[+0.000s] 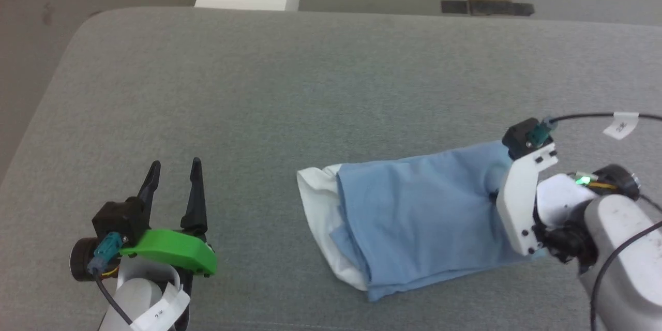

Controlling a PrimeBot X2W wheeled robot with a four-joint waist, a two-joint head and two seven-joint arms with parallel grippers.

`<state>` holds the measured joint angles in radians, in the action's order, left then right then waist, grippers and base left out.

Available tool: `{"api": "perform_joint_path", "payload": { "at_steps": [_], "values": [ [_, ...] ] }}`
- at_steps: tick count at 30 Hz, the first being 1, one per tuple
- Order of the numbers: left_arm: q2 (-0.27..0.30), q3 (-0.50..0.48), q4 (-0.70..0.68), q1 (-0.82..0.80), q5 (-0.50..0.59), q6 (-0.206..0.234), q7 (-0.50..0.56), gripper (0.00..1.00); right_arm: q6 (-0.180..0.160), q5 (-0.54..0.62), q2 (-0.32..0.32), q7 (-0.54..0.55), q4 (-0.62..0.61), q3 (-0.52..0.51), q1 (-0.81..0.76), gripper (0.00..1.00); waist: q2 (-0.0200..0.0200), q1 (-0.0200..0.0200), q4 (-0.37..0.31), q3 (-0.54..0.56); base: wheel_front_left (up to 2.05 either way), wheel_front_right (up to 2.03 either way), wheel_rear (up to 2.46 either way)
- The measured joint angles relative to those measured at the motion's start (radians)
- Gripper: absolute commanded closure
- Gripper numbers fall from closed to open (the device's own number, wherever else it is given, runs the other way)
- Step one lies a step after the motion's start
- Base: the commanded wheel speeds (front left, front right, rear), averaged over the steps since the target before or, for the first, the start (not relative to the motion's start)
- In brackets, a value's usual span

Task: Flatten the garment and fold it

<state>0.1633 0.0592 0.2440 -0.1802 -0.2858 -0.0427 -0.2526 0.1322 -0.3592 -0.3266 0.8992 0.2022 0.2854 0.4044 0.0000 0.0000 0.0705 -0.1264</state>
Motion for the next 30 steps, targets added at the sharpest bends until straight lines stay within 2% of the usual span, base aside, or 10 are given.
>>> {"api": "perform_joint_path", "payload": {
  "at_steps": [5,13,16,22,30],
  "values": [
    [-0.001,-0.002,-0.031,0.004,-0.003,0.002,-0.001,0.0,0.0,-0.028,-0.103,0.066,-0.051,0.047,0.069,1.0,0.0,0.0,-0.061,0.015,0.0,0.0,0.0],
    [0.013,0.001,-0.075,-0.021,-0.004,0.008,0.002,0.0,0.0,-0.038,-0.17,0.066,-0.026,-0.004,0.151,1.0,0.0,0.0001,-0.204,-0.002,0.0,0.0,0.0],
    [0.032,0.01,-0.104,-0.054,0.006,0.007,0.019,0.0,0.0,-0.025,-0.187,0.038,0.001,-0.053,0.171,1.0,0.0,0.0,-0.265,-0.035,0.0,0.0,0.0],
    [0.073,0.012,-0.183,-0.104,0.02,0.008,0.069,0.0,0.0,0.028,-0.208,-0.03,0.066,-0.159,0.211,1.0,0.0001,0.0001,-0.339,-0.138,0.0,0.0,0.0],
    [0.147,-0.007,-0.348,-0.146,0.053,0.016,0.162,0.0,0.0,0.137,-0.217,-0.101,0.176,-0.356,0.286,1.0,0.0,0.0002,-0.378,-0.309,0.0,0.0,0.0]
  ]
}}
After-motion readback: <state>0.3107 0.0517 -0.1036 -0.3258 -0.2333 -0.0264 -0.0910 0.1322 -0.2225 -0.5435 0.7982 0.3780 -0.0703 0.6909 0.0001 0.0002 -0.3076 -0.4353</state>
